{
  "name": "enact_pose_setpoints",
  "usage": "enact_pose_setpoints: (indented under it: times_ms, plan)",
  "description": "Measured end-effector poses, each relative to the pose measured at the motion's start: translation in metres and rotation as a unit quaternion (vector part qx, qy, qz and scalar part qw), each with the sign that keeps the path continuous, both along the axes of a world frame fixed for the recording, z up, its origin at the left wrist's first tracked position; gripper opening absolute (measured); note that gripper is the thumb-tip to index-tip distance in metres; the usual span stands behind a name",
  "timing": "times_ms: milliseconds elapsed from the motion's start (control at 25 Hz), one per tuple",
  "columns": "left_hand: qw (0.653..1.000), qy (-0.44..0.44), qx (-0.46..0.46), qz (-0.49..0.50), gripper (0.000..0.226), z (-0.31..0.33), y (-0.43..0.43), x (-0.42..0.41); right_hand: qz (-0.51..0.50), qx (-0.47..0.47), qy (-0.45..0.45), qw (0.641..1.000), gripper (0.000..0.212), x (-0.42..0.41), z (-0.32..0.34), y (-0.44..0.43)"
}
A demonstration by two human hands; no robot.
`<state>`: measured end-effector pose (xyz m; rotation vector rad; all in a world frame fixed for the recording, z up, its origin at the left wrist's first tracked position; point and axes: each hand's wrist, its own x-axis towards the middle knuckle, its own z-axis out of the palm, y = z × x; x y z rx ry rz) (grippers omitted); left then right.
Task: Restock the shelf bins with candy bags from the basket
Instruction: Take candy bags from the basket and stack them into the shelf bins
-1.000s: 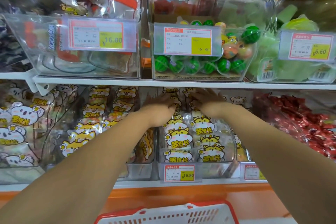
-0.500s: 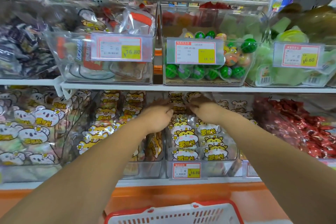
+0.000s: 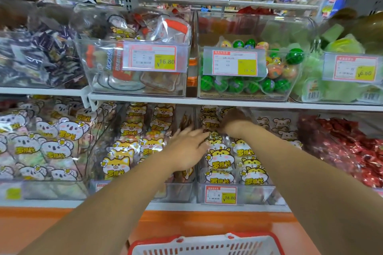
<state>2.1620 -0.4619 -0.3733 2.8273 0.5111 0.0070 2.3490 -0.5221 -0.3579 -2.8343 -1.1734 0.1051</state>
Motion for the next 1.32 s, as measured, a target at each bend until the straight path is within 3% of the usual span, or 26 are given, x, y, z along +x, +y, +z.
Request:
enact_pose_setpoints:
  times_ms: [80,200,320,480,600,680,880,1120,1320]
  plan:
    - [1.0,-0.007,0.003,-0.007,0.05,-0.003,0.002,0.003,-0.009,0.042,-0.008,0.999,0.022,0.007,-0.004,0.004]
    - [1.0,-0.016,0.002,-0.003,0.05,-0.008,0.004,0.006,-0.002,0.071,0.017,0.997,0.034,0.011,-0.006,0.002]
    - [1.0,-0.021,0.001,-0.003,0.05,-0.01,0.003,0.006,0.047,0.088,0.025,0.995,0.025,0.008,0.006,-0.013]
    - [1.0,-0.021,0.003,0.004,0.05,-0.006,0.001,0.006,0.106,-0.061,0.028,0.992,0.052,-0.008,0.025,-0.026]
    - [1.0,-0.02,0.005,0.006,0.051,-0.006,-0.002,0.005,0.085,-0.099,0.021,0.991,0.055,-0.013,0.019,-0.022]
    - [1.0,-0.023,0.005,0.008,0.051,-0.008,-0.001,0.005,0.064,-0.077,0.04,0.994,0.048,-0.011,0.011,-0.014]
    - [1.0,-0.013,0.02,0.017,0.05,-0.01,0.001,0.007,0.008,0.097,0.113,0.989,0.025,0.001,-0.005,-0.015]
    - [0.999,-0.017,0.006,0.029,0.051,0.0,-0.002,0.002,0.055,0.144,0.107,0.982,0.028,-0.012,0.013,-0.041]
    - [0.998,-0.058,-0.013,0.027,0.047,0.007,-0.007,-0.014,0.072,0.076,0.11,0.988,0.026,-0.029,0.017,-0.066]
